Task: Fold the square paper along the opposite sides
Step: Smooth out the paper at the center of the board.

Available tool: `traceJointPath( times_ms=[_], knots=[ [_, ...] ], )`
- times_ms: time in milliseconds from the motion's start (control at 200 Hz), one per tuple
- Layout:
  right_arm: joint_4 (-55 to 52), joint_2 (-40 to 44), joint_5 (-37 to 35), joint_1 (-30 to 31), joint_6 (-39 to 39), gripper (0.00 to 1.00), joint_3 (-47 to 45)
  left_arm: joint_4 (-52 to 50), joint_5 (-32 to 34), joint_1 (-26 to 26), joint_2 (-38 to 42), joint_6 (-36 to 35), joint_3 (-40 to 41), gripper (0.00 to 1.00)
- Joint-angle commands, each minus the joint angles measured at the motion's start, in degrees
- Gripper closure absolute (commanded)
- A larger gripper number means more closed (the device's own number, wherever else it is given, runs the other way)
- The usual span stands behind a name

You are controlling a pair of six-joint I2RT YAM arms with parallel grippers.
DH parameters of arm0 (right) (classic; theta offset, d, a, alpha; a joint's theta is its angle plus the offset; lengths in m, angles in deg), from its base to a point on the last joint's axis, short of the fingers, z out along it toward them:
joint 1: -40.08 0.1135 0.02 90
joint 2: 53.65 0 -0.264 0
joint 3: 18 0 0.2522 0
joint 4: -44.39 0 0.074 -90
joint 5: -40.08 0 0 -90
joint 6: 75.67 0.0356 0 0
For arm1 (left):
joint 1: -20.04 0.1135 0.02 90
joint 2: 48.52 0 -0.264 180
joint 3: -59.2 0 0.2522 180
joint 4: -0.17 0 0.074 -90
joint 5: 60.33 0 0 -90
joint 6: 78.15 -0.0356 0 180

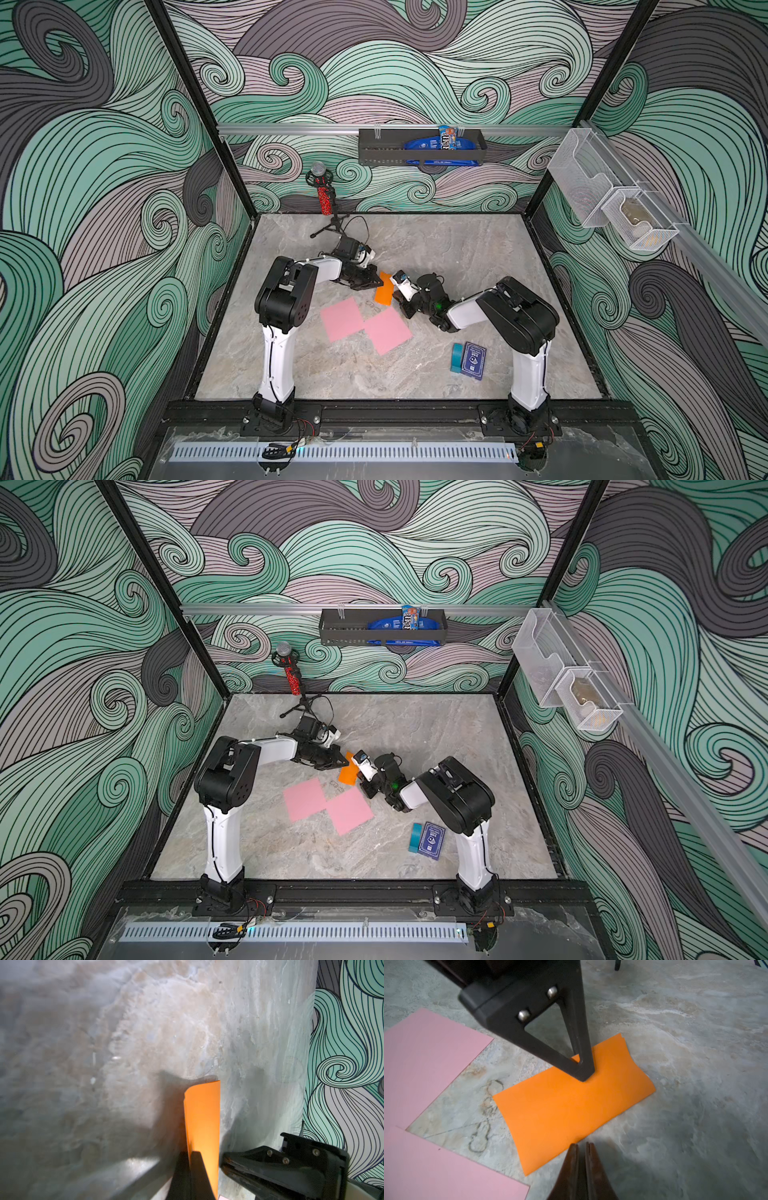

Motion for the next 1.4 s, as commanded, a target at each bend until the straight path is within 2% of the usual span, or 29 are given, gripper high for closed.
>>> traceJointPath(
  times_ms=[0, 125, 280, 495, 640, 1126, 1266, 1391],
  knots=[
    [-2.1, 3.2, 1.2, -0.2, 0.4, 0.88, -0.2, -2.8, 3.8, 0.5, -3.2, -0.2, -0.1, 1.0],
    [0.3, 3.7, 2.6, 0.3, 0.5, 0.88, 2.2, -2.8, 4.1, 0.5, -3.1, -0.2, 0.0, 1.0],
    [-1.5, -0.9, 2.4, 1.7, -0.4, 0.89, 6.3, -2.8, 4.2, 0.5, -3.1, -0.2, 0.0, 1.0],
    [-1.5, -4.4, 0.7, 2.5, -0.5, 0.9, 2.8, -2.7, 4.4, 0.9, -3.0, 0.0, -0.1, 1.0],
    [0.4, -3.1, -0.1, 3.9, -0.4, 0.9, -1.9, -2.4, 4.3, 1.3, -3.1, 0.4, 0.0, 1.0],
    [-1.3, -0.3, -1.4, 6.0, -0.1, 0.9, -5.7, -2.6, 4.9, 1.4, -2.7, 0.2, 0.1, 1.0],
    [-2.7, 1.5, -1.6, 6.7, 0.0, 0.89, -5.4, -2.6, 5.0, 1.4, -2.5, 0.2, 0.1, 1.0],
    [-1.6, 5.1, -0.5, 5.0, 1.6, 0.88, -3.7, -2.5, 5.0, 1.4, -2.4, 0.3, 0.5, 1.0]
  ],
)
